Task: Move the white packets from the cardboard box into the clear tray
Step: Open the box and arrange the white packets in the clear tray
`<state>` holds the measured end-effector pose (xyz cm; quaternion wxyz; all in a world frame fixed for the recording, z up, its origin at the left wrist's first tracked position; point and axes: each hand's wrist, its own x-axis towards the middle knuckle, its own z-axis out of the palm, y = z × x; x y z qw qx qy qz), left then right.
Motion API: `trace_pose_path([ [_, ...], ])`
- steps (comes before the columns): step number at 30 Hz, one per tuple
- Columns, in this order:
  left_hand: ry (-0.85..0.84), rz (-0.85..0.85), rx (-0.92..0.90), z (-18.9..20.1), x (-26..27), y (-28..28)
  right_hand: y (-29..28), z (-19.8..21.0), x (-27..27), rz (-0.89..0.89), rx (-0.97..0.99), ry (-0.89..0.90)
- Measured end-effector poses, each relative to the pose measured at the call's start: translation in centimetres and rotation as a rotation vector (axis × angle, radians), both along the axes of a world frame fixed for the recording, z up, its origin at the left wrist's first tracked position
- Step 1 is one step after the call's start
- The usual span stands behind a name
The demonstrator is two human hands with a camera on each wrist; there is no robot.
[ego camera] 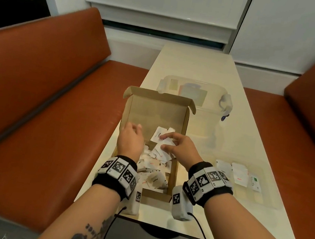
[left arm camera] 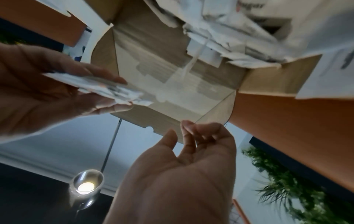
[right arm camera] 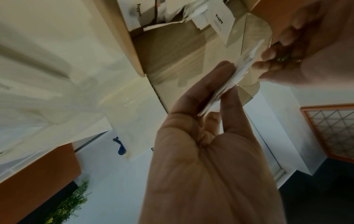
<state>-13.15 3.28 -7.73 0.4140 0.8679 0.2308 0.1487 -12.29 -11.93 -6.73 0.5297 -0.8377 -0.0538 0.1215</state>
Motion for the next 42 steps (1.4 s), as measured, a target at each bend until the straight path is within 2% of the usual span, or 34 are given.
trace_pose_path([
  [3,0.154,-0.056,-0.222,-0.1,0.0,-0.4,-0.4,0.6,-0.3,0.025,0.071,-0.014],
  [6,0.222,-0.207,-0.843,0.3,0.0,-1.2,-0.6,1.4,-0.5,0.090,0.137,0.013],
  [7,0.221,-0.248,-1.004,0.5,-0.2,-1.4,-0.7,1.6,-0.6,0.114,0.149,0.028],
  [8,0.213,-0.268,-1.071,0.7,-0.1,-1.5,-0.7,1.8,-0.6,0.137,0.163,0.041],
  [9,0.205,-0.279,-1.060,0.8,0.1,-1.7,-0.7,1.9,-0.6,0.154,0.171,0.045],
  [12,0.123,-0.251,-0.848,0.6,0.8,-2.5,-1.0,1.5,-0.5,0.133,0.162,0.038],
  [14,0.065,-0.215,-0.902,0.3,0.9,-2.7,-1.4,1.0,-0.5,0.097,0.172,0.050],
  [18,0.057,-0.176,-0.973,-0.5,1.1,-2.4,-2.4,1.0,-0.2,0.013,0.185,0.045],
  [21,0.117,-0.261,-0.938,-0.5,0.8,-3.5,-2.4,1.2,0.4,-0.014,0.166,0.068],
  [26,0.198,-0.330,-1.180,0.5,0.7,-5.0,-2.7,1.4,0.9,-0.012,0.069,0.022],
  [30,0.197,-0.413,-1.110,0.4,0.7,-6.0,-3.9,1.4,1.2,-0.007,-0.046,-0.041],
  [34,0.223,-0.443,-1.130,0.3,0.5,-7.7,-6.0,1.5,1.2,0.001,-0.164,-0.098],
  [42,0.277,-0.502,-1.150,-0.3,0.8,-13.3,-12.1,1.1,0.5,-0.129,-0.242,-0.126],
])
